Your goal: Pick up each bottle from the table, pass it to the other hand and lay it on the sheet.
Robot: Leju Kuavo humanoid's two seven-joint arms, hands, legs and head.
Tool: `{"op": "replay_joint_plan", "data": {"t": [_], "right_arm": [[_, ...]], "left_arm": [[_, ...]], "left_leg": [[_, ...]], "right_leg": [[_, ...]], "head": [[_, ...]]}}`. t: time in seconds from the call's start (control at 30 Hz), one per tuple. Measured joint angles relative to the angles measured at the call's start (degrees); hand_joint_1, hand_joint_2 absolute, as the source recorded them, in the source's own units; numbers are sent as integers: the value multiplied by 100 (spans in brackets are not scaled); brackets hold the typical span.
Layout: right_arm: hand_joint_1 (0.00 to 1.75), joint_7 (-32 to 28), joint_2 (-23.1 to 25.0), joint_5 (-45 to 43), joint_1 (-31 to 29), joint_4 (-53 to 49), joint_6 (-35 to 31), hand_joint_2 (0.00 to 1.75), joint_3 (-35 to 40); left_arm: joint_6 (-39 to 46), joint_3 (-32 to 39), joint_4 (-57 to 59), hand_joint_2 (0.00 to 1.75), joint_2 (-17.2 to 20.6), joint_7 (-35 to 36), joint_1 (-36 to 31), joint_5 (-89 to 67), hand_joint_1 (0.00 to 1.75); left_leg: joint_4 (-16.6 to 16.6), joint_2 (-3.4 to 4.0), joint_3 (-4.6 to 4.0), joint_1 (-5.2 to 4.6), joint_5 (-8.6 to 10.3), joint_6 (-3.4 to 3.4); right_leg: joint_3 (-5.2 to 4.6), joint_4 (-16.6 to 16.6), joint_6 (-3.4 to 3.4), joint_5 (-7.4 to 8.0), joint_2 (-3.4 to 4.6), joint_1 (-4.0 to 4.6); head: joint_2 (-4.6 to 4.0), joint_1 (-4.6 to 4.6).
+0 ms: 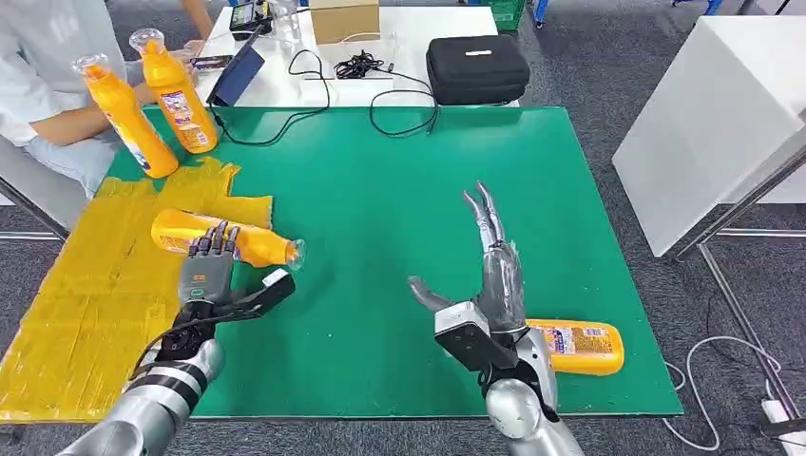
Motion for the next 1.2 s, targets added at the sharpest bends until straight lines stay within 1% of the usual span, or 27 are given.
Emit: {"op": "replay_joint_plan", "data": {"t": [0.03,0.1,0.13,0.17,0.23,0.33,0.4,0.43,0.5,0.57,0.63,0.67,0.73,0.8,0.9,0.97,1.1,1.2], "right_arm": [[0,11,0,24,2,2,-7,175,0],[0,33,-15,129,19,2,-20,175,0],[0,46,-31,177,34,2,-24,175,2],[0,63,-46,264,50,2,-24,175,2],[0,81,-125,407,95,2,-13,175,2],[0,131,-284,670,194,-31,97,175,2],[0,368,-512,1162,241,-89,365,175,11],[0,521,-733,1431,252,-118,541,175,20],[0,577,-1102,1576,299,-159,691,175,26],[0,668,-1385,1691,305,-179,825,175,-2],[0,820,-1699,1821,297,-203,1203,175,-2],[0,831,-1952,1769,294,-205,1472,175,-11],[0,789,-2403,1628,293,-205,1661,175,-90],[0,769,-2706,1576,270,-205,1709,175,-168],[0,778,-2940,1580,266,-207,1775,175,-190],[0,818,-3126,1525,265,-216,1981,175,-190],[0,785,-3885,1056,270,-227,2395,175,-345],[0,734,-4227,973,269,-227,2476,175,-553]], "left_arm": [[66,44,-53,175,-18,-150,35,177,0],[147,191,-344,175,-99,-675,150,1036,0],[77,261,-527,175,-142,-1003,215,1454,0],[-11,314,-720,175,-174,-1181,295,1803,0],[-380,460,-1459,175,-260,-1542,484,2789,0],[-951,538,-2590,175,-317,-1855,814,4014,0],[-1478,617,-3365,175,-341,-2104,1067,5025,0],[-1696,652,-3724,175,-348,-2150,1216,5346,0],[-1882,702,-4351,175,-363,-2195,1503,5573,0],[-1966,759,-4716,175,-372,-2250,1680,5696,0],[-2080,776,-4951,175,-383,-2351,1804,5888,0],[-2113,776,-5042,175,-391,-2396,1860,5946,0],[-2128,776,-5159,175,-411,-2436,1968,6005,0],[-2146,781,-5239,175,-415,-2451,2045,6025,0],[-2146,783,-5307,175,-428,-2455,2064,6040,0],[-2168,783,-5322,175,-433,-2460,2065,6115,0],[-2179,781,-5301,175,-439,-2499,2097,6287,0],[-2170,781,-5263,175,-446,-2512,2106,6337,0]], "left_leg": [[0,1,0,0,0,0],[1,0,0,-1,0,0],[1,-1,-1,-1,0,0],[1,-1,-2,-1,0,0],[1,0,-2,-1,-1,0],[1,1,-4,-1,-2,1],[1,2,-3,-1,-5,2],[1,2,-3,-2,-6,2],[1,-4,-6,-3,-7,4],[1,-1,-6,-4,-8,4],[1,0,-2,-6,-12,10],[2,-9,-4,-7,-11,10],[2,-21,-10,-9,-8,14],[2,-18,-8,-9,-8,14],[2,-12,-6,-9,-9,14],[3,-17,-5,-9,-8,14],[3,-22,-10,-10,-8,14],[3,-19,-8,-12,-9,15]], "right_leg": [[-1,0,0,0,0,0],[-2,-1,0,0,0,0],[-1,-1,0,0,0,0],[-2,-1,0,0,0,0],[-2,-1,0,0,0,-1],[-2,-2,0,0,0,-1],[-3,-4,1,-1,1,-1],[-2,-4,1,-1,1,-1],[-3,-5,1,-2,-1,-2],[-2,-6,1,-2,0,-2],[-2,-7,1,-2,-1,-4],[-1,-7,1,-2,-6,-4],[0,-7,2,-2,-19,-6],[1,-7,4,0,-17,-6],[0,-7,4,0,-17,-5],[0,-7,4,-1,-18,-4],[0,-7,4,-1,-21,-6],[0,-7,4,0,-20,-9]], "head": [[0,0],[0,2],[0,0],[0,2],[0,2],[0,0],[0,0],[0,-4],[0,4],[0,-2],[0,-2],[0,-2],[0,2],[0,-2],[0,-2],[0,-4],[0,-2],[0,0]]}}
